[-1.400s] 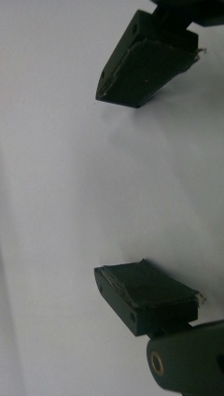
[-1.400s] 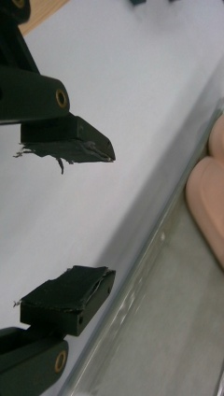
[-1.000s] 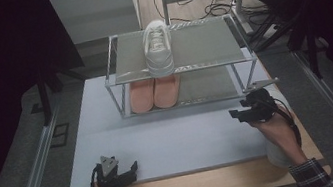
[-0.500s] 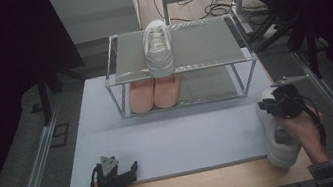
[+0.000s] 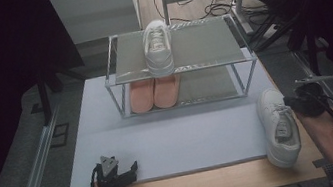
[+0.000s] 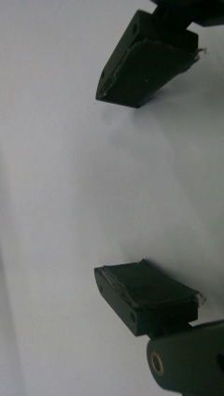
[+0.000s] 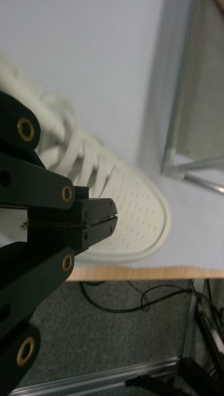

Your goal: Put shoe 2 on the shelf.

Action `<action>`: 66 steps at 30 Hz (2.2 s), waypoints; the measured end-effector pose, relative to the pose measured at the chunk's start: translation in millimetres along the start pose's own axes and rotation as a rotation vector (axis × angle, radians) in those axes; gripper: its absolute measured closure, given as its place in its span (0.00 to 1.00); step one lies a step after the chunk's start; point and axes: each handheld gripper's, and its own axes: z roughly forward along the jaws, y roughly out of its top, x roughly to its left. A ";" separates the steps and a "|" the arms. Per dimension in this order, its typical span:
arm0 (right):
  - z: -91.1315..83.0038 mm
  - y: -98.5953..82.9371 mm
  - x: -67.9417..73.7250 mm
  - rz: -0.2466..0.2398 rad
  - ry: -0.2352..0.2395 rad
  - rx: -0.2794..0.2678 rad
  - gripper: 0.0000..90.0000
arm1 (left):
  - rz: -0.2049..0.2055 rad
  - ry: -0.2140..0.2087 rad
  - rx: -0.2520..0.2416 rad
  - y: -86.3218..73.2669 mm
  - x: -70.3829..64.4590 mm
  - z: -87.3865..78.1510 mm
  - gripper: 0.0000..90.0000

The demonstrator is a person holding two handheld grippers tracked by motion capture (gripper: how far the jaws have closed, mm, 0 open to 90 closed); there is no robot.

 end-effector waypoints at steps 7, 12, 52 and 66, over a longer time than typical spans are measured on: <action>4.6 -19.2 -16.1 0.032 -0.032 0.021 0.99 | 0.000 0.000 0.000 0.0 0.0 0.0 0.16; 7.8 -33.6 -21.3 0.040 -0.035 0.043 0.99 | 0.000 0.000 0.000 0.0 0.0 0.0 0.16; 14.3 -62.0 19.8 0.061 0.070 0.003 0.99 | -0.002 0.001 0.000 0.1 -0.2 0.1 0.16; 26.0 -47.0 12.5 0.073 0.081 -0.008 0.99 | -0.002 0.001 -0.001 0.1 -0.2 0.1 0.16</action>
